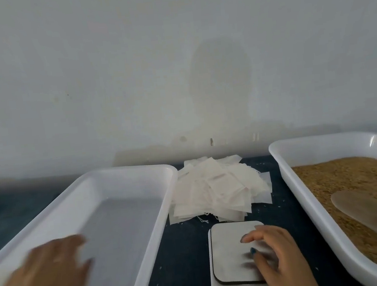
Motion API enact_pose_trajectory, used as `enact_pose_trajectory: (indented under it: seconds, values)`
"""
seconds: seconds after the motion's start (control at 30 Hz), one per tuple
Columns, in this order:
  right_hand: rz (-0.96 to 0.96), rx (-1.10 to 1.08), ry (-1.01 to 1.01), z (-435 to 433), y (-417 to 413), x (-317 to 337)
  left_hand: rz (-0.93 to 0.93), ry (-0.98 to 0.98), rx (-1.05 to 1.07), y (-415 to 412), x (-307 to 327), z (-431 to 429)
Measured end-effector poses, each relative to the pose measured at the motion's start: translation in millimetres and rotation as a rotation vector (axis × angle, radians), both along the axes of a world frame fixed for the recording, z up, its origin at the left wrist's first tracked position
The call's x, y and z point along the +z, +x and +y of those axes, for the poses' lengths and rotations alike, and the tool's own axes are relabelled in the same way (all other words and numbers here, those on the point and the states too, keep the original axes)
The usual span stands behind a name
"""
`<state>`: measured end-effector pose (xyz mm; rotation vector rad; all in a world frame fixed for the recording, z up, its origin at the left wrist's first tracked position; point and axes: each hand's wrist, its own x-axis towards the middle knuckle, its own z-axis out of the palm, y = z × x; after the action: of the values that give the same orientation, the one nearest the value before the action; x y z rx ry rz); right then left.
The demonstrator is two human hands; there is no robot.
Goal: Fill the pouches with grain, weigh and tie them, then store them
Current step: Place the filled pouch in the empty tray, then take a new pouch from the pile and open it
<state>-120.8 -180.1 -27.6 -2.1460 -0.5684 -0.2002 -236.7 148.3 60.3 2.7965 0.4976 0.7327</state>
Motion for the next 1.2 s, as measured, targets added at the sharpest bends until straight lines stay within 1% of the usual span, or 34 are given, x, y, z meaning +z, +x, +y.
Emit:
enact_pose_trajectory:
  seconds: [0.03, 0.1, 0.13, 0.17, 0.23, 0.3, 0.4, 0.47, 0.57, 0.67, 0.77, 0.8, 0.83, 0.9, 0.93, 0.97, 1.07, 1.17, 1.2]
  values:
    - [-0.011, 0.003, 0.023, 3, 3, 2, -0.057, 0.144, 0.008, 6, -2, -24]
    - [-0.044, 0.012, 0.047, 10, 14, 7, -0.109, 0.187, -0.256, 25, -2, -83]
    - [-0.045, 0.017, 0.032, 14, 22, 11, -0.072, 0.192, -0.378, 40, -4, -112]
    - [-0.034, 0.015, 0.01, 18, 34, 14, 0.007, 0.148, -0.461, 59, -12, -140]
    - [0.02, -0.025, -0.027, 23, 61, 18, 0.101, 0.046, -0.424, 112, -36, -160]
    - [0.111, -0.072, -0.042, 27, 85, 20, 0.166, -0.03, -0.464, 165, -48, -161]
    - [0.204, -0.109, -0.011, 33, 110, 17, 0.258, -0.025, -0.467, 226, -60, -160]
    - [0.246, -0.124, 0.004, 39, 122, 15, 0.27, -0.033, -0.437, 249, -69, -156]
    - [0.255, -0.137, 0.013, 48, 134, 12, 0.208, 0.007, -0.399, 261, -78, -153]
    - [0.227, -0.17, 0.084, 48, 138, 7, 0.202, 0.032, -0.445, 256, -81, -149]
    - [0.214, -0.208, 0.193, 42, 136, 3, -0.004, 0.164, -0.482, 240, -80, -145]
    - [0.211, -0.214, 0.219, 40, 136, 2, -0.037, 0.191, -0.482, 235, -81, -144]
    - [0.203, -0.217, 0.237, 38, 135, 0, -0.031, 0.169, -0.481, 233, -81, -144]
    - [0.185, -0.217, 0.259, 35, 134, -1, 0.045, 0.094, -0.426, 234, -84, -142]
    - [0.181, -0.213, 0.264, 34, 132, 0, 0.044, 0.064, -0.372, 236, -85, -139]
    - [0.179, -0.207, 0.264, 32, 131, 0, -0.003, 0.006, -0.327, 237, -86, -135]
    - [0.165, -0.187, 0.243, 28, 127, 3, -0.17, -0.349, -0.29, 235, -77, -130]
    - [0.08, -0.212, 0.221, 29, 124, 9, -0.234, -0.682, -0.31, 230, -65, -127]
    - [0.048, -0.22, 0.233, 30, 122, 12, -0.247, -0.821, -0.326, 228, -59, -127]
